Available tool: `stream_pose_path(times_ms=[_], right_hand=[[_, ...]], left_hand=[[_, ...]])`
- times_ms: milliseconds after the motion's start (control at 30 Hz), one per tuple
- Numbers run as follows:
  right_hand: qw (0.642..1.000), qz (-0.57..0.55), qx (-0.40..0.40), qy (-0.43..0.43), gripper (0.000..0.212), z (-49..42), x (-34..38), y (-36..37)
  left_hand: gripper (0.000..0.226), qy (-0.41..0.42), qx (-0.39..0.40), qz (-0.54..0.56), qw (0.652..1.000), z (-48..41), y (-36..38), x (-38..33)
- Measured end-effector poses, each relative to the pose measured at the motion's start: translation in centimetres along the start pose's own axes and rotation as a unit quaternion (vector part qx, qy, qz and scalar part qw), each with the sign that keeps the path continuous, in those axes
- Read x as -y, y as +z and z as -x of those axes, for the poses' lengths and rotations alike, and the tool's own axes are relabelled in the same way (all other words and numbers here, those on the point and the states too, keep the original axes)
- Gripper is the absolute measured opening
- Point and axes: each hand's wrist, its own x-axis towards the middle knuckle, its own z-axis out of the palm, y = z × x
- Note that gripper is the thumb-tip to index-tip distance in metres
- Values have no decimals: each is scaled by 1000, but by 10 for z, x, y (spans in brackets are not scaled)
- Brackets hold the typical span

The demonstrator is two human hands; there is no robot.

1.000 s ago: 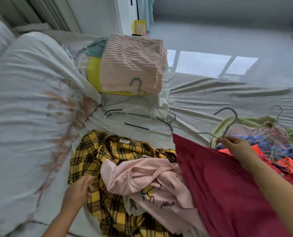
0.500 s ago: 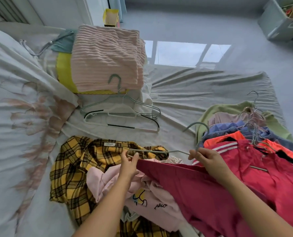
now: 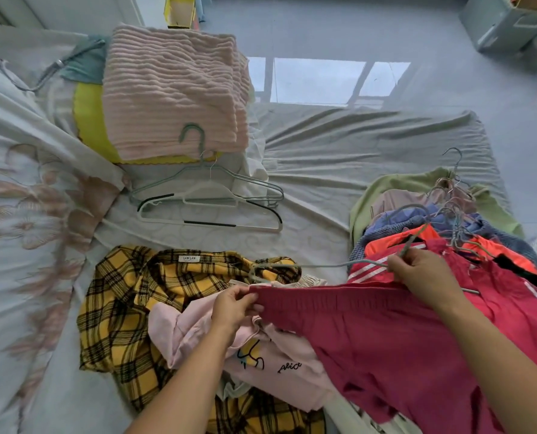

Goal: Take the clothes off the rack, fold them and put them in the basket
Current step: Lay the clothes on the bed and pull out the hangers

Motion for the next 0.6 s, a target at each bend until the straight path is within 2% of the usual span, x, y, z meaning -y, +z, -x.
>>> stream_pose_path(times_ms=[67, 133, 167, 200, 233, 267, 333, 367, 400, 433, 500, 567, 600], right_hand=[[987, -158, -15, 37, 31, -6, -4, -9], [950, -307, -4, 48, 32, -10, -3, -15], [937, -346, 3, 46, 33, -11, -1, -14], [929, -368, 6, 43, 33, -12, 5, -9], [926, -376, 10, 36, 32, -12, 12, -2], [929, -368, 15, 26, 32, -10, 20, 9], [950, -307, 43, -20, 32, 0, 41, 36], [960, -267, 68, -51, 31, 6, 52, 53], [963, -233, 105, -81, 30, 13, 62, 70], [961, -204, 148, -110, 26, 19, 73, 87], [946, -179, 208, -170, 14, 29, 96, 116], [930, -212, 236, -187, 8, 31, 115, 130], [924, -225, 247, -186, 13, 29, 121, 133]], left_hand=[[15, -11, -9, -9, 1000, 0, -8, 6], [14, -33, 4, -46, 998, 3, -14, 15], [11, -42, 22, -81, 996, 6, -15, 19], [11, -37, 42, -134, 989, 11, -15, 22], [19, -9, 54, -190, 980, 15, -12, 24], [30, 40, 40, -238, 970, 18, -9, 22], [39, 161, -39, -250, 954, 27, -2, 3], [40, 196, -51, -217, 955, 30, 0, -10], [37, 186, -26, -156, 970, 33, 3, -25], [33, 141, 27, -68, 987, 35, 6, -39], [22, 52, 99, 88, 990, 37, 8, -57], [18, 33, 74, 163, 983, 30, 1, -66], [22, 31, 53, 202, 977, 22, -6, -70]])
